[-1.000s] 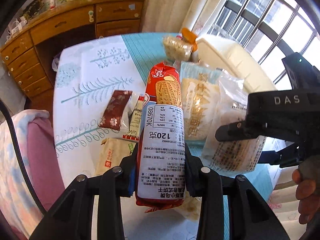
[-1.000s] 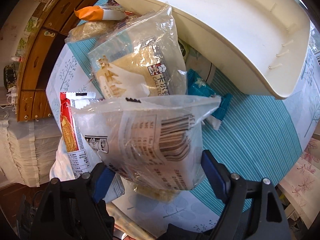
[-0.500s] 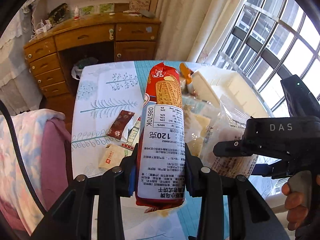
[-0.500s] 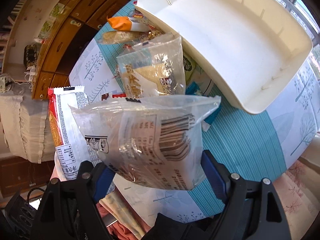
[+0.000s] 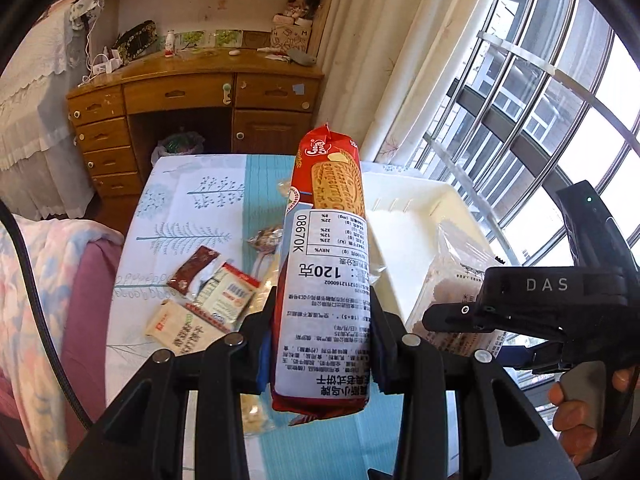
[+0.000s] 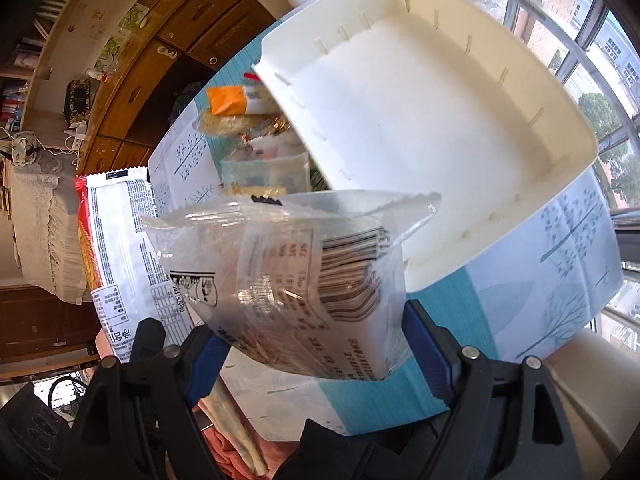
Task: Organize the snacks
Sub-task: 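Carry both held snacks over the white tray and open both tools to drop them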
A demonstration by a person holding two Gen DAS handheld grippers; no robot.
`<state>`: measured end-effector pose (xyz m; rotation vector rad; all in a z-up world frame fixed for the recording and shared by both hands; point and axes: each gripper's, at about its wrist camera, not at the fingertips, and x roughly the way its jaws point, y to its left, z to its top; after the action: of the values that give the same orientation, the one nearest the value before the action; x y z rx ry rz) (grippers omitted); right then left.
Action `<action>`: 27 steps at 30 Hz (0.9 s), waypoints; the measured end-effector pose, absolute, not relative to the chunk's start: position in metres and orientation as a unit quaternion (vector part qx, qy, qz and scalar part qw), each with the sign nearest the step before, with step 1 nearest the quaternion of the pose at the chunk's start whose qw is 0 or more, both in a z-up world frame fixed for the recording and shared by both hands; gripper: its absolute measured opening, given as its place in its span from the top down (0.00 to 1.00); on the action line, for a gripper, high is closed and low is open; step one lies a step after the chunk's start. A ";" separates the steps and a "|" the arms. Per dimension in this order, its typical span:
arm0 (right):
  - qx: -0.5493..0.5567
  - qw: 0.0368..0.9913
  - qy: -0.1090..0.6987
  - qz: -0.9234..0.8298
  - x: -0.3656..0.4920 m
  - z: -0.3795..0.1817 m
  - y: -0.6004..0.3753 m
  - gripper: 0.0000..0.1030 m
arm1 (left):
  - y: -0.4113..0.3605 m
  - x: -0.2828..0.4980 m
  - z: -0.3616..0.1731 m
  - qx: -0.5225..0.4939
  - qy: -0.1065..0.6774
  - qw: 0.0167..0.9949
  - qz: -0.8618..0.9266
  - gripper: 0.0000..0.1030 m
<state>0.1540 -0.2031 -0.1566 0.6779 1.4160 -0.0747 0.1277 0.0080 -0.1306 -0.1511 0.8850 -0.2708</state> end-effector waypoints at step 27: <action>0.263 0.711 0.651 -0.034 0.194 -0.183 -0.359 0.19 | -0.162 0.169 -0.151 -0.102 0.421 0.890 -0.143 0.63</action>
<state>0.1939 -0.3594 -0.1827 0.5829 1.4433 -0.0758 0.1692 -0.1621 -0.1509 -0.2124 0.8737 -0.2972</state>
